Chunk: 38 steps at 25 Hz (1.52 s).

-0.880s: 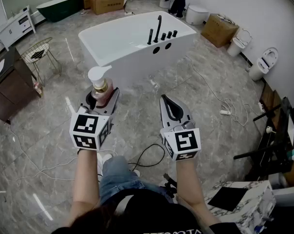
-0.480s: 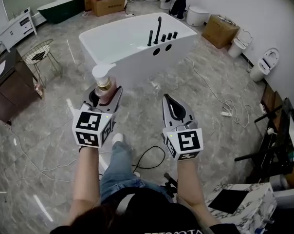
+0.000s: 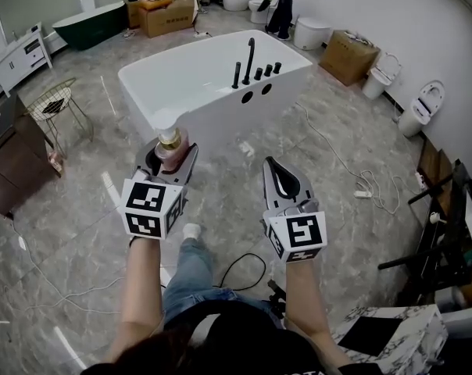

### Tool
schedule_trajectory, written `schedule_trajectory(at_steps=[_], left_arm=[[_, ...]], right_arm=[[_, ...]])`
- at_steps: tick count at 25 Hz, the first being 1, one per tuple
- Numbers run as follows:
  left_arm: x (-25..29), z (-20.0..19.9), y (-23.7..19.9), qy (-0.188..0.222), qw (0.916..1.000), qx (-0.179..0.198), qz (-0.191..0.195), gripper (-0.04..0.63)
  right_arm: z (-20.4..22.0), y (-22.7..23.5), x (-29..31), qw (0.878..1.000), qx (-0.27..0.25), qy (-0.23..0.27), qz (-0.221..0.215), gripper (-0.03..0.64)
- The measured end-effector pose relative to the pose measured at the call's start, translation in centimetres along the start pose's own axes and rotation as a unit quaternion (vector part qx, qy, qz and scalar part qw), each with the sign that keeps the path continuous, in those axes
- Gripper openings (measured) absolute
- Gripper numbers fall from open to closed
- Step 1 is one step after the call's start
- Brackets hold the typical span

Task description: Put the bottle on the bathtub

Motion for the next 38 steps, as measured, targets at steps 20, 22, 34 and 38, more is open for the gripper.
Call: schedule_trajectory(at_steps=[20,22,34,38], left_arm=[[21.1,0.6,-20.0,-0.014,0.9995,-0.021,0.017,0.221],[23.4,0.8,-22.1,-0.015,0.9994,-0.024,0.022,0.219],[33.7,2.1,-31.0,-0.015,0.9986,-0.021,0.046,0.22],[34.8,2.6,-31.9,-0.006,0.9988,-0.022,0.044,0.221]], right_arm=[[2.0,4.4,28.0,0.999,0.007,-0.036,0.009,0.015],[2.2,4.8,31.0,0.999,0.007,-0.042,0.012,0.015],[4.0,6.2,44.0,0.997,0.016,-0.071,0.021,0.015],[5.2,6.4,45.3,0.997,0.018,-0.078,0.013,0.015]])
Point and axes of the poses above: the fingertips, and each gripper's own axes: x forward along the fingers, y to its right, z out of its underside, the point moved 6 cm from there along -x, backward along the fingers, and after that the axes turned 5 degrees about z, right-handed, at the moved point
